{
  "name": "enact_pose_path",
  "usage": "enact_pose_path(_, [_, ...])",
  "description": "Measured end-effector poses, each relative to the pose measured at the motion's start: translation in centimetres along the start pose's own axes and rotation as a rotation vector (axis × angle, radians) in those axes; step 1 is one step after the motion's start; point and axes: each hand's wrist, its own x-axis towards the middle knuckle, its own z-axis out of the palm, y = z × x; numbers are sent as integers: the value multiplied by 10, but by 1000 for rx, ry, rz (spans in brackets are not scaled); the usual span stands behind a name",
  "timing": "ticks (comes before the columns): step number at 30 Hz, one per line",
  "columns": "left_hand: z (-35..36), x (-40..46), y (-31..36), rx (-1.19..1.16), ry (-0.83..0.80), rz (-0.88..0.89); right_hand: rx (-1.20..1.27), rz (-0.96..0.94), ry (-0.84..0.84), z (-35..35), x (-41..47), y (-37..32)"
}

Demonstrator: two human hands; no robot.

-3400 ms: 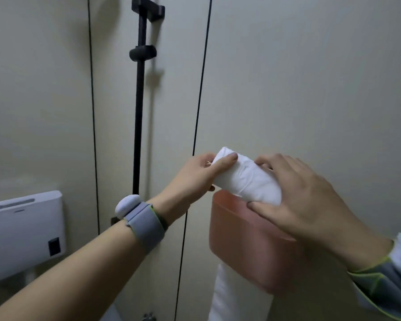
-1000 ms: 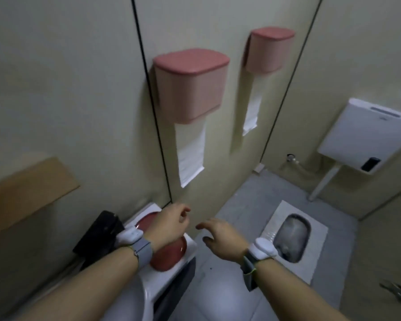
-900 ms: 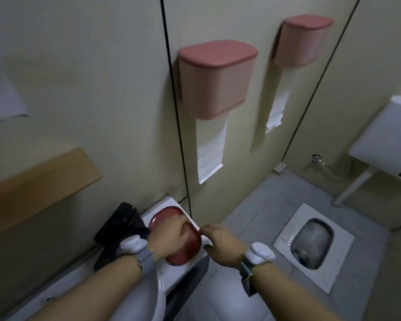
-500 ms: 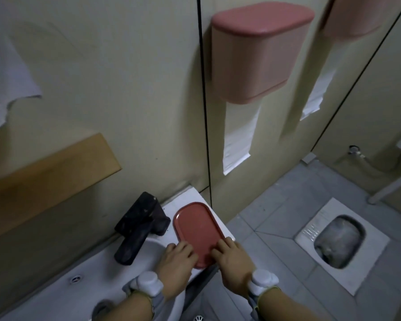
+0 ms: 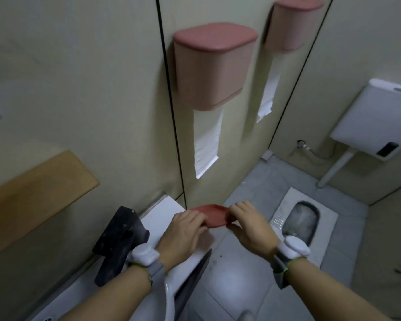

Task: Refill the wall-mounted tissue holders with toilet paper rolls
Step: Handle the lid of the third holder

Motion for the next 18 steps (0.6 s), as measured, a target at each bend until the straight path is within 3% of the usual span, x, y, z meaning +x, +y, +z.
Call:
enact_pose_path(5, [-31,66,41,-401,134,11,-13,139,210,-82,-8,3])
enact_pose_path(18, [-71,170,214,-620,152,459,233,337,747,-257,-134,5])
